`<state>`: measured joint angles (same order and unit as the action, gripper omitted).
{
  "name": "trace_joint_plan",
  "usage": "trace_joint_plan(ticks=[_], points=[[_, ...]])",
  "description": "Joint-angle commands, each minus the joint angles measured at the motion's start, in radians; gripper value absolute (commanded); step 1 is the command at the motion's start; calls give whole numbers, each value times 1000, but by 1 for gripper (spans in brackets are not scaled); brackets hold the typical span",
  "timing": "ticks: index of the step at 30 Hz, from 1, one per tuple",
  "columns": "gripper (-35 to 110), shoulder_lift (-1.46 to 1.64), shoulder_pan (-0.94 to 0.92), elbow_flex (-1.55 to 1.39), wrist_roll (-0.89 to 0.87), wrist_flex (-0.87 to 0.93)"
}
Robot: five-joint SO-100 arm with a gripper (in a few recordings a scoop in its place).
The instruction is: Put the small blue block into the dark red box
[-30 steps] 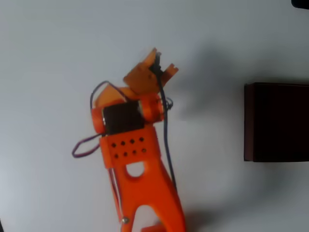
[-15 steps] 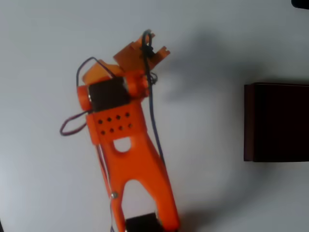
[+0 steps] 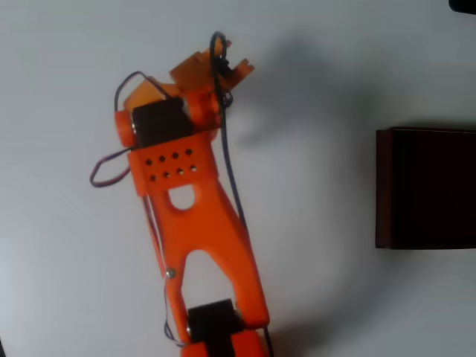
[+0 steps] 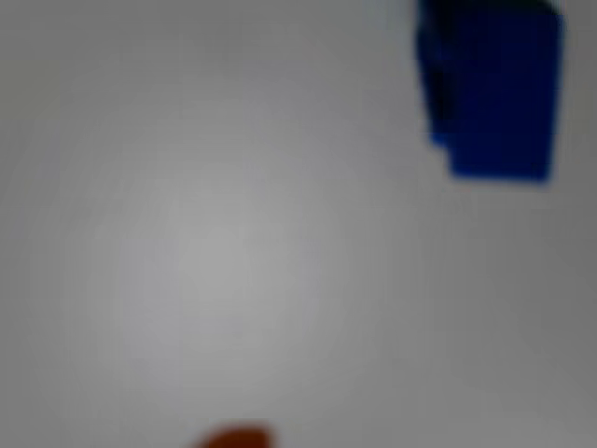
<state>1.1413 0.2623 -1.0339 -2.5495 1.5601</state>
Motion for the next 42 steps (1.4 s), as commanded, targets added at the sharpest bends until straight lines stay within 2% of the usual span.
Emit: trace_joint_plan(ticks=[1, 16, 24, 42], points=[[28, -5, -3, 61, 8, 15], [28, -167, -28, 225, 69, 40], [28, -410, -52, 629, 117, 235], [28, -468, -71, 638, 150, 238]])
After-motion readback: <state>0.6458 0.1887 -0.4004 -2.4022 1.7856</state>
